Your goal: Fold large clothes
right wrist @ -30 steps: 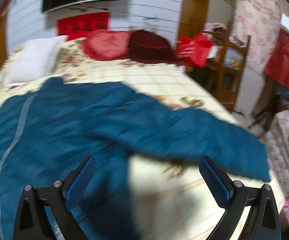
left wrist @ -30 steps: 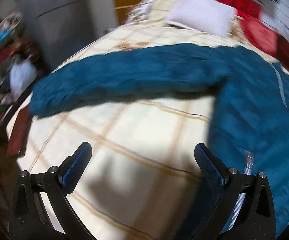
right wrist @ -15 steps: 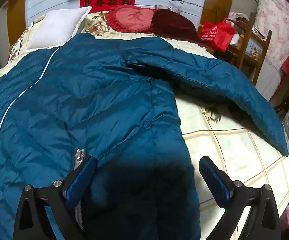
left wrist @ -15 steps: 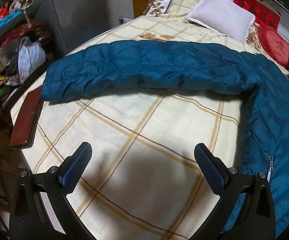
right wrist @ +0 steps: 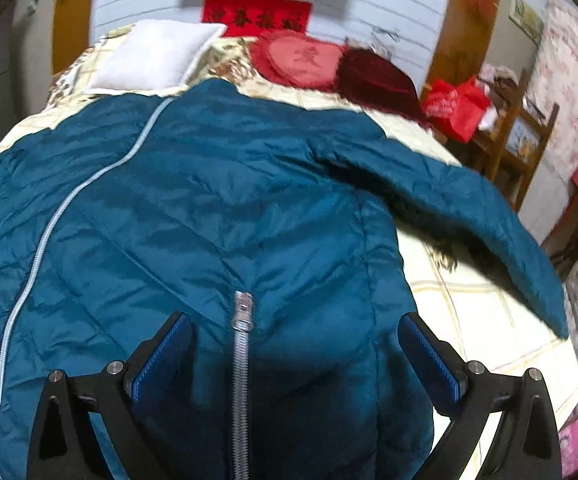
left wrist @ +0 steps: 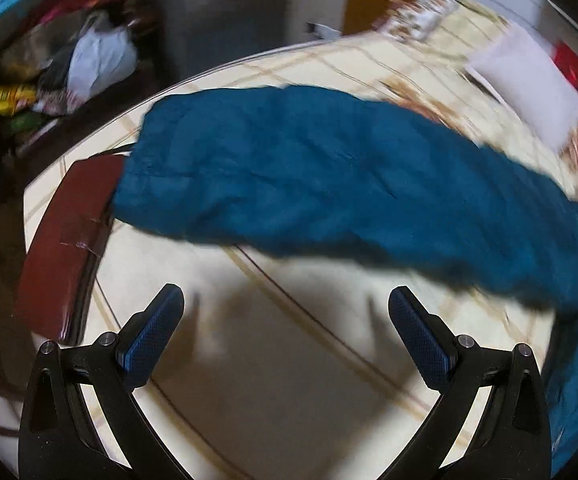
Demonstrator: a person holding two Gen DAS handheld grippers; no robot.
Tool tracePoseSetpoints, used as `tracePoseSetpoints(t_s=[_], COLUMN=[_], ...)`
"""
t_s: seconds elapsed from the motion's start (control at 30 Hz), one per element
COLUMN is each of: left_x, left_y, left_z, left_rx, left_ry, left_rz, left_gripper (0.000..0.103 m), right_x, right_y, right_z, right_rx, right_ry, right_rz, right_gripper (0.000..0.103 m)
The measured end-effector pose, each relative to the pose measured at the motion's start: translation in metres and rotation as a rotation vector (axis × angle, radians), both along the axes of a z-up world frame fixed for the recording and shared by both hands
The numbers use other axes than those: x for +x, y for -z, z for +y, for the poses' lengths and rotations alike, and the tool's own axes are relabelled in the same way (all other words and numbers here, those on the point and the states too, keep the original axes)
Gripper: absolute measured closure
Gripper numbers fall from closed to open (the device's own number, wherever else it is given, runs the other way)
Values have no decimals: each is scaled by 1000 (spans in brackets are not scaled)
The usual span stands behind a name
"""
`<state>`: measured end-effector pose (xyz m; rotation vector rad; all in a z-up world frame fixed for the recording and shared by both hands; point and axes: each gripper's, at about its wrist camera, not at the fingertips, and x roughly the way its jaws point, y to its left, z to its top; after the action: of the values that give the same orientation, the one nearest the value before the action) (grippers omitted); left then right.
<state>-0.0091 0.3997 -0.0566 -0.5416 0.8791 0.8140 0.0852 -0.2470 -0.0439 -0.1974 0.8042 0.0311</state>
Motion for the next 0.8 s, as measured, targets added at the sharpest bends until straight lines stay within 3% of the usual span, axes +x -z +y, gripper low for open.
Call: tracePoseSetpoints(t_s=[0.13, 0.37, 0.47, 0.53, 0.57, 0.67, 0.8], left_x=[-6, 13, 0, -15, -17, -14, -3], left_y=[13, 13, 8, 2, 2, 10, 15], left_z=[40, 76, 89, 93, 95, 107, 119], left_rx=[-122, -67, -94, -115, -134, -206, -220], left_ry=[-84, -87, -107, -72, -58, -39, -29], left_rz=[-63, -110, -280, -485, -522, -557, -545], left_gripper=[0, 0, 0, 0, 0, 0, 0], right_x=[8, 11, 12, 13, 13, 13, 15], right_y=[7, 14, 15, 15, 15, 15, 17], right_z=[-14, -18, -18, -19, -19, -17, -15], right_rx=[34, 37, 29, 30, 31, 29, 22], right_ry=[53, 70, 70, 70, 70, 71, 64], right_rz=[43, 79, 78, 82, 82, 82, 86], right_gripper=[1, 1, 1, 1, 1, 1, 1])
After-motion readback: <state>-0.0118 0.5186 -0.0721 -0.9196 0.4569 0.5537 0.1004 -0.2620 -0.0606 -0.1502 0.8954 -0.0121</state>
